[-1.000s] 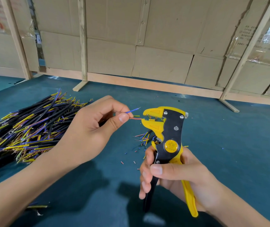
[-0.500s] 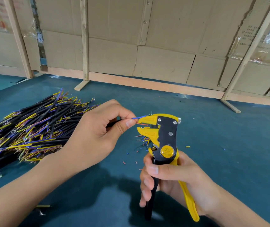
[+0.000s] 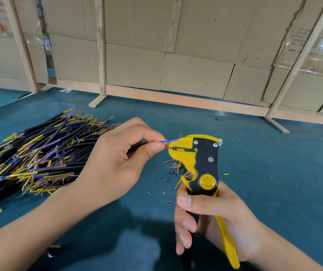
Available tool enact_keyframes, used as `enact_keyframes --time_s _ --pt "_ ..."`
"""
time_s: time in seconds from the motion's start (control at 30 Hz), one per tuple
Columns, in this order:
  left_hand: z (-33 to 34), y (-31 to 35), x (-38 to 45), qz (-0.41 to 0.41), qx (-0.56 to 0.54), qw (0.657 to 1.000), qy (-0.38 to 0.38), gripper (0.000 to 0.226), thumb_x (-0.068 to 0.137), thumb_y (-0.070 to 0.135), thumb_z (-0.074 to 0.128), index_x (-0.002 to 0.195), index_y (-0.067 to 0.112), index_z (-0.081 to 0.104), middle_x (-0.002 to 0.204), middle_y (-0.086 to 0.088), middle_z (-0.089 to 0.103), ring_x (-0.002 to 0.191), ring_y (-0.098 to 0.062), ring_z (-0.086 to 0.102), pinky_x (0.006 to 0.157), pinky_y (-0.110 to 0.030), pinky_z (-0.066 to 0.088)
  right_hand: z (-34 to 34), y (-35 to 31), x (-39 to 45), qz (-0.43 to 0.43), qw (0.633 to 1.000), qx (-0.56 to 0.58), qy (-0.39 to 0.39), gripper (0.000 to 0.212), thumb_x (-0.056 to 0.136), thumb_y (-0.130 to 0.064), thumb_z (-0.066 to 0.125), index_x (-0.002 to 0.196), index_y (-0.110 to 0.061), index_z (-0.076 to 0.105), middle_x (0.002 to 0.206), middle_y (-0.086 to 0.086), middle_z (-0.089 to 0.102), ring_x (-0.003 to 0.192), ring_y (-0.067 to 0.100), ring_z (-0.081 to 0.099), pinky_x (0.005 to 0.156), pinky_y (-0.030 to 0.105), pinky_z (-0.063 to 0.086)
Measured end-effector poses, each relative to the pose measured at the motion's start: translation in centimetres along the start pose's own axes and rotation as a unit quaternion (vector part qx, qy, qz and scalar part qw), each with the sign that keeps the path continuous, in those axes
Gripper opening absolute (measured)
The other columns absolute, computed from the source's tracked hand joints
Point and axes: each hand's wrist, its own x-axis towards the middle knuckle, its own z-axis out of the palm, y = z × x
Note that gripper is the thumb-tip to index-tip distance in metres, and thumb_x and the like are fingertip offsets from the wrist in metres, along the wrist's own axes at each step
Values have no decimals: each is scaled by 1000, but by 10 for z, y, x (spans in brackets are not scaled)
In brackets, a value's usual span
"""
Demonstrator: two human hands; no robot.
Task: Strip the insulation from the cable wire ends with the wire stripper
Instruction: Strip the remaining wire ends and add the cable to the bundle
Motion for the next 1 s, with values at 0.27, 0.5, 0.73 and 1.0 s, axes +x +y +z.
enact_keyframes --time_s 0.27,0.5,0.73,1.0 --pt "1 3 0 5 3 1000 6 11 94 15 62 92 13 73 81 6 58 73 -13 54 68 -20 39 2 -4 -2 7 1000 -4 13 26 88 -13 68 70 -2 53 54 9 47 46 25 53 57 39 54" --pt "2 1 0 -8 0 1000 0 11 91 13 64 94 16 74 81 3 61 76 -14 57 68 -21 42 -2 -3 -2 16 994 -50 97 47 79 -26 73 49 -7 42 40 4 33 33 21 39 43 25 43" --pt "-46 -33 14 -39 126 988 77 16 98 11 61 105 19 74 89 -3 63 82 -7 55 78 -14 40 -14 -27 -4 -75 982 47 167 36 77 -24 77 60 -17 46 44 -1 32 35 19 35 39 28 44" --pt "-37 -29 12 15 131 991 10 14 98 18 63 105 16 76 84 -1 62 78 -14 59 73 -22 44 -18 -29 -2 -74 991 11 115 29 79 -22 79 73 -8 55 59 11 44 52 29 51 59 46 54"
